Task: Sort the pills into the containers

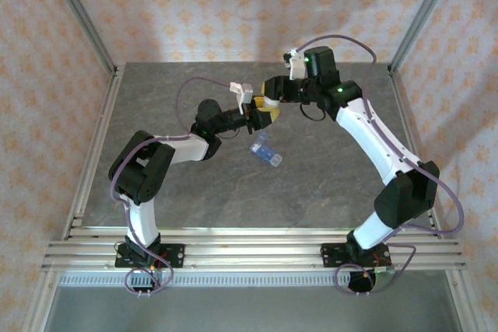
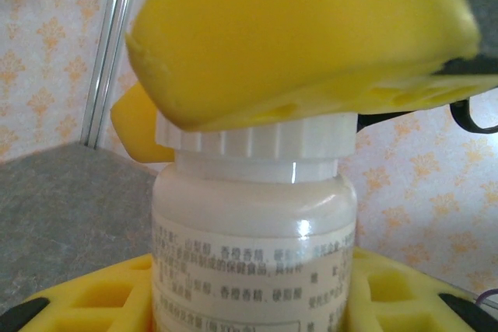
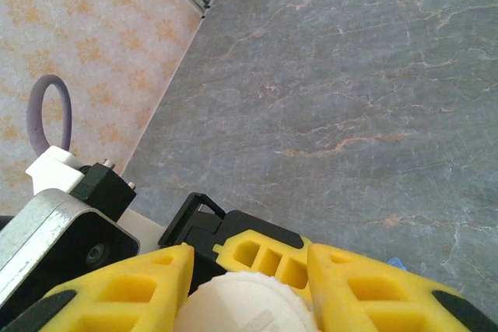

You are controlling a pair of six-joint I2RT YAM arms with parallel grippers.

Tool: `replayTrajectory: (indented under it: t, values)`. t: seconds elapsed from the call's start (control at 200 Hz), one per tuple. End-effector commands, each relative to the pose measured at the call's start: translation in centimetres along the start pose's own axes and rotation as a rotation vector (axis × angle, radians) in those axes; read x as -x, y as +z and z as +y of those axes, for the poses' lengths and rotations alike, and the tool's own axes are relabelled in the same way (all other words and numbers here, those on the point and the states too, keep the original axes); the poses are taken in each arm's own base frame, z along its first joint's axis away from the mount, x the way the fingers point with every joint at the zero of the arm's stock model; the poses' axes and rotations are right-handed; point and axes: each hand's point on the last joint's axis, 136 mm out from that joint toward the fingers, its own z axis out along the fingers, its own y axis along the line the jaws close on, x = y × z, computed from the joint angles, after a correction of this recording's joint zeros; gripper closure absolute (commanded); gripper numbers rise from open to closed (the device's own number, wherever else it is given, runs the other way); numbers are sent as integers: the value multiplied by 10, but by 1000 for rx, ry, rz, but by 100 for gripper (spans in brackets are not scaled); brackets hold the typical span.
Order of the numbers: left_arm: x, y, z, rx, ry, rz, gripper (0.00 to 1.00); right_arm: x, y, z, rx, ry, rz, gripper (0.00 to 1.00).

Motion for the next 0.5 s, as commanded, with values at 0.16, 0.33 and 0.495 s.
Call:
replayTrajectory:
  t: [0.16, 0.33, 0.495]
  values:
    - [37, -2, -15, 73, 198, -122, 100, -21, 11, -28, -185, 123, -42, 73]
    - [32, -7, -15, 212, 340, -117, 100, -34, 22, -40, -285, 187, -82, 73]
    - [28, -9, -17, 302, 422, -113, 100, -44, 28, -56, -339, 284, -136, 74]
